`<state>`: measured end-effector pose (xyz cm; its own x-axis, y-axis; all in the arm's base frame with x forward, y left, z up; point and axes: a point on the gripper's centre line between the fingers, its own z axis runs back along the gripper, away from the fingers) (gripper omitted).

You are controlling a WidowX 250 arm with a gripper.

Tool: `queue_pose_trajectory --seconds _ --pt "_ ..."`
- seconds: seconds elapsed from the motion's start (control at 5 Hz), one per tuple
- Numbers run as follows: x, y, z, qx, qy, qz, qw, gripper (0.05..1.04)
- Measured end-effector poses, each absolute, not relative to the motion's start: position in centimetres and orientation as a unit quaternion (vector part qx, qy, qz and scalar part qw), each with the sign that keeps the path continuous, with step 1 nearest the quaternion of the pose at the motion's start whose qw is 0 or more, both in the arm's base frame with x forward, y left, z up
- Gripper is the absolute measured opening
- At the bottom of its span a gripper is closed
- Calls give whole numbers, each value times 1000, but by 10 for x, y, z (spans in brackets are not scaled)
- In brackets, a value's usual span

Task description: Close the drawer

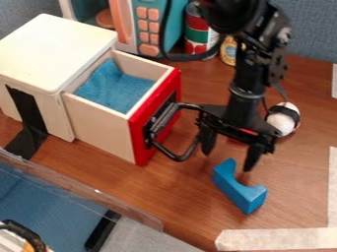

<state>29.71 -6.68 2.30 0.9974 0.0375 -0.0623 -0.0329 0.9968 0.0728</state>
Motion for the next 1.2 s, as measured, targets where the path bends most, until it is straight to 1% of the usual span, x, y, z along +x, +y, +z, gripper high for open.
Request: queue_pose_trajectory --seconds 0.4,0.6,0.8,1.2 --pt "299 -35 36 36 27 54 998 1001" --pt "303 -14 38 36 28 80 996 1001" --pt "311 2 33 43 32 103 993 1001" --pt "316 43 19 57 65 166 982 1001"
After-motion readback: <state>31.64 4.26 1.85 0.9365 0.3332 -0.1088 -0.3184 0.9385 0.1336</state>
